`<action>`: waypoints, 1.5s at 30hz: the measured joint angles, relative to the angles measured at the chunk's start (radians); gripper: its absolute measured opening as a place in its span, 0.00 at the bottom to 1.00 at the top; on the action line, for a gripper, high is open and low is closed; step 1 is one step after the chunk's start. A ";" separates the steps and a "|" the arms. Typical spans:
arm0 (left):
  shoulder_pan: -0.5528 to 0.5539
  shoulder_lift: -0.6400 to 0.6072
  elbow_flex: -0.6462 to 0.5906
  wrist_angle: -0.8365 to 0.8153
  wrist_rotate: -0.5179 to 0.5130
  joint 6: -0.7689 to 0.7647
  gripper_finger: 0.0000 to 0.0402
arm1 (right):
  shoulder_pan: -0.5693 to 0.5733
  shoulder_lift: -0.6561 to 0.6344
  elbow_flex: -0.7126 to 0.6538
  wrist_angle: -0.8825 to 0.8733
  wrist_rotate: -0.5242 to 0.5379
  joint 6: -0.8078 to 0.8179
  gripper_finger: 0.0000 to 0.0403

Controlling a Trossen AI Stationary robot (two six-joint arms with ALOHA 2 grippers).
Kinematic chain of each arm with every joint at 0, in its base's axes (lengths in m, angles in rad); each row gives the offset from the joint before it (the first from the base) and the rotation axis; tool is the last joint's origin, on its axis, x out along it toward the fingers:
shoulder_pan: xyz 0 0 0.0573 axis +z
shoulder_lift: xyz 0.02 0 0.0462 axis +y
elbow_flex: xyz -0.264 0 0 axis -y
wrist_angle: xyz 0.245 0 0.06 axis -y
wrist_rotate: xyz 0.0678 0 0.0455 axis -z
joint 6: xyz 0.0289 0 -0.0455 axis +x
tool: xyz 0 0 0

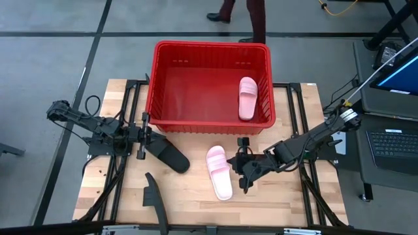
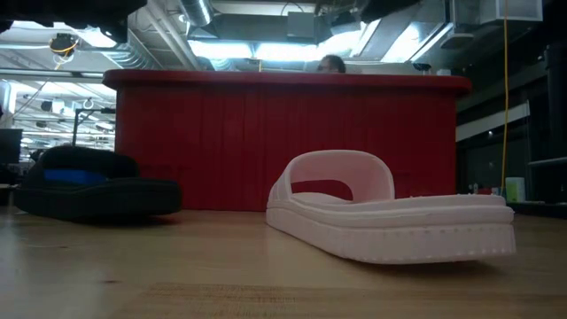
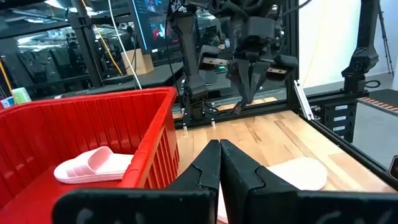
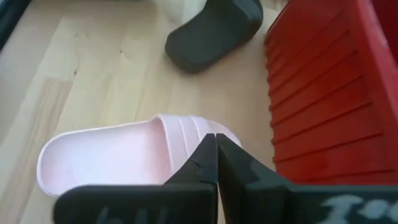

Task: Pick and place slides into bin
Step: Put the pink slide into the red container

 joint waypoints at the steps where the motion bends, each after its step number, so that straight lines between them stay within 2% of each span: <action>1: 0.000 0.000 0.000 -0.001 0.000 0.000 0.00 | 0.004 0.011 0.007 -0.009 0.000 0.014 0.01; 6: 0.000 0.000 0.000 0.000 0.000 -0.045 0.00 | 0.031 0.090 0.070 -0.075 0.004 0.063 0.01; 14: 0.000 0.000 0.000 -0.002 0.027 -0.078 0.00 | 0.066 0.269 0.275 -0.244 0.003 0.158 0.01; 26: 0.000 0.000 0.000 -0.039 0.045 -0.135 0.00 | 0.094 0.488 0.550 -0.432 0.003 0.154 0.01; 33: 0.000 0.000 0.000 -0.053 0.054 -0.156 0.00 | 0.089 0.546 0.576 -0.526 0.004 0.197 0.02; 45: 0.000 0.000 0.000 -0.053 0.046 -0.155 0.00 | 0.071 0.548 0.574 -0.519 0.037 0.217 0.15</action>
